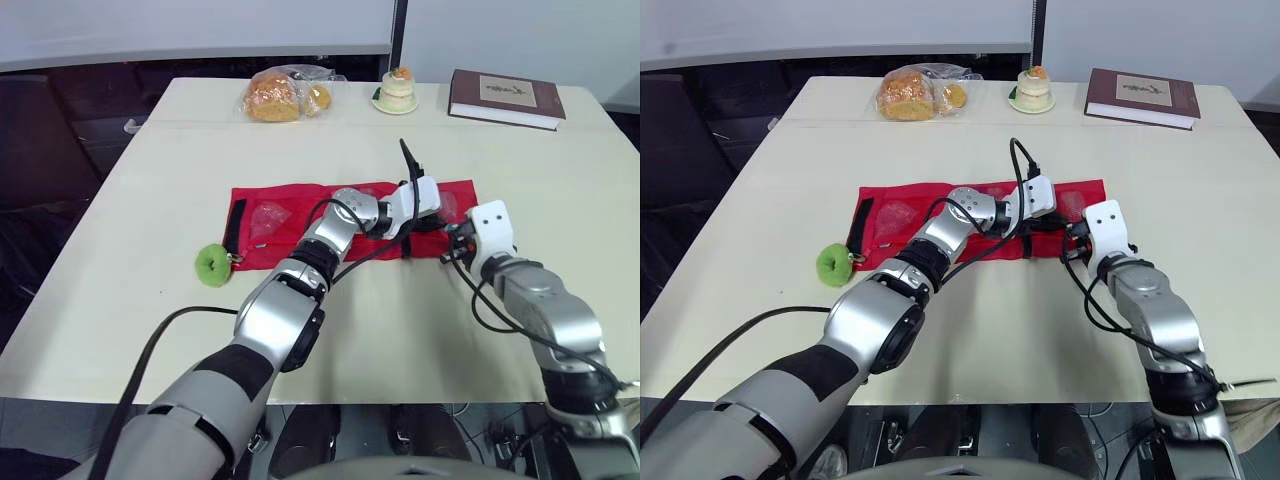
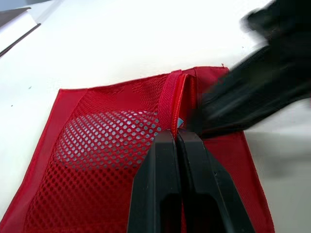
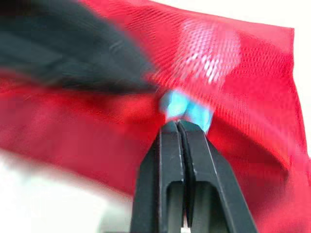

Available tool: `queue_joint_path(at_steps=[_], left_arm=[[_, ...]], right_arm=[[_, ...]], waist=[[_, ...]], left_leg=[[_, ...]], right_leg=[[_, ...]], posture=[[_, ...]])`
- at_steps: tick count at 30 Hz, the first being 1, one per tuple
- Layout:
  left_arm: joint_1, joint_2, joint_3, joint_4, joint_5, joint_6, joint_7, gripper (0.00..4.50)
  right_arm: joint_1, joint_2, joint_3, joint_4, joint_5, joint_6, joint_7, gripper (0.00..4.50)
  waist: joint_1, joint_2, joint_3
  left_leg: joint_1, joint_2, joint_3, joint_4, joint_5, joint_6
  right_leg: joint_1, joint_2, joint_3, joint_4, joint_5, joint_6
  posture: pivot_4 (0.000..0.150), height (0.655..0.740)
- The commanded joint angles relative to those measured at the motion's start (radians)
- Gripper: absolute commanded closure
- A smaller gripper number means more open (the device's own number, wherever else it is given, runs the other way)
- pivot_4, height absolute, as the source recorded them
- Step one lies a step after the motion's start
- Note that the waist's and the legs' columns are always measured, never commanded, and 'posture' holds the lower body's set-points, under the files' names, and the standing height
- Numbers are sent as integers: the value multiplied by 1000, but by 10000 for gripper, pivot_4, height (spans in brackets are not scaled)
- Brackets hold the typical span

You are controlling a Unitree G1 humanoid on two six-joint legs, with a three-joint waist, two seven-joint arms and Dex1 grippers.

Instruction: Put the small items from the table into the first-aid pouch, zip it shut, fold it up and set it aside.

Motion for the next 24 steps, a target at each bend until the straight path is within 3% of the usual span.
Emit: queue_joint_path(at_steps=[1, 4, 7, 15, 17, 18, 19, 21, 24], left_arm=[[-16, -6, 7, -33, -20, -10, -8, 45000], [-14, -5, 4, -35, -22, -13, -13, 45000], [-13, -2, 4, -34, -23, -14, -12, 45000], [-9, -10, 11, -34, -31, -11, -4, 45000], [-9, -16, 20, -35, -46, 2, -20, 45000], [-9, -19, 27, -41, -65, 29, -64, 45000], [-7, -20, 31, -51, -84, 55, -112, 38780], [7, -14, 32, -94, -118, 75, -203, 31241], [32, 10, 37, -164, -143, 85, -228, 16391]], right_arm=[[-44, 26, 10, 71, -46, -125, -18, 44411], [-40, 18, 27, 124, -86, -246, -2, 44411], [37, -11, 21, 54, -74, -255, 53, 44411], [357, -125, -203, -359, 140, -157, 219, 44411], [398, -131, -262, -381, 175, -135, 225, 39469], [414, -127, -288, -386, 192, -125, 221, 39170], [427, -123, -309, -390, 205, -120, 218, 33283], [437, -113, -342, -389, 225, -112, 203, 23628], [425, -82, -371, -375, 251, -100, 169, 7668]], waist=[[-1, 0, 0], [-7, 0, 0], [-6, 0, 0], [-5, 1, 0], [-6, 1, 0], [-5, 1, 0], [-5, 1, 0], [-7, 1, 0], [-11, 1, 0]], left_leg=[[0, 0, 0, 0, 0, 0], [0, 0, 1, -1, 0, 0], [0, 0, 0, -1, 0, 0], [-1, 0, -1, -1, 0, 0], [0, 0, 0, -1, 0, 0], [0, 0, 0, -1, 0, 0], [1, 0, -1, -1, 0, 0], [1, 0, -1, -1, 0, 0], [1, 1, 0, -1, 0, 0]], right_leg=[[0, 0, 0, 0, 0, 0], [0, -1, 0, -1, 0, 0], [0, -1, 0, -1, 0, 0], [0, -1, -1, -1, -1, 1], [0, -1, 0, -1, 0, 1], [1, -1, 0, -1, -1, 1], [1, -1, 0, -1, -1, 1], [1, -1, 0, -1, -1, 1], [1, 0, 0, -1, -1, 1]], posture=[[1500, 7289], [1500, 7289], [1500, 7289], [1500, 7289], [1500, 7289], [1500, 7289], [1500, 7289], [1500, 7289], [1500, 7289]])
